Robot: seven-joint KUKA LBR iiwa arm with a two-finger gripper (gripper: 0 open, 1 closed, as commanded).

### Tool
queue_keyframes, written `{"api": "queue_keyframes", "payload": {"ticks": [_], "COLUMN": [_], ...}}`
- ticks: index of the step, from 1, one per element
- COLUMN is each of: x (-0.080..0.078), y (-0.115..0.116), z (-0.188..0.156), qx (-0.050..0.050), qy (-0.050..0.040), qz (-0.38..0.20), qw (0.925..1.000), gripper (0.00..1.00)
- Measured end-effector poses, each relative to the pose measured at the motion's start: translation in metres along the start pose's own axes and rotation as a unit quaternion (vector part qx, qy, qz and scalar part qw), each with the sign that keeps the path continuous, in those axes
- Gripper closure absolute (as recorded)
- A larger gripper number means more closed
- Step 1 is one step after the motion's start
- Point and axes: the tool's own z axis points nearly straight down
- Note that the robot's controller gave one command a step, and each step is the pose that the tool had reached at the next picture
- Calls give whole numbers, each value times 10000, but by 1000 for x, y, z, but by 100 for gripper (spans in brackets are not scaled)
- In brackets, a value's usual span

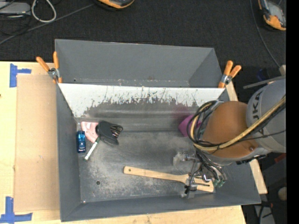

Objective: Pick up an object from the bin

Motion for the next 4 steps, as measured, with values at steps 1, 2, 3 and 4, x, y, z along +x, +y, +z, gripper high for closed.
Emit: {"api": "queue_keyframes", "payload": {"ticks": [1, 2, 3, 4], "x": [-7, -12, -12, -11], "y": [-35, -39, -39, -38], "z": [29, 28, 28, 6], "qx": [21, 0, 0, -4], "qy": [-61, -31, -30, -16], "qz": [-212, 56, 53, 40], "qw": [9998, 10000, 10000, 10000], "gripper": [0, 100, 100, 100]}}
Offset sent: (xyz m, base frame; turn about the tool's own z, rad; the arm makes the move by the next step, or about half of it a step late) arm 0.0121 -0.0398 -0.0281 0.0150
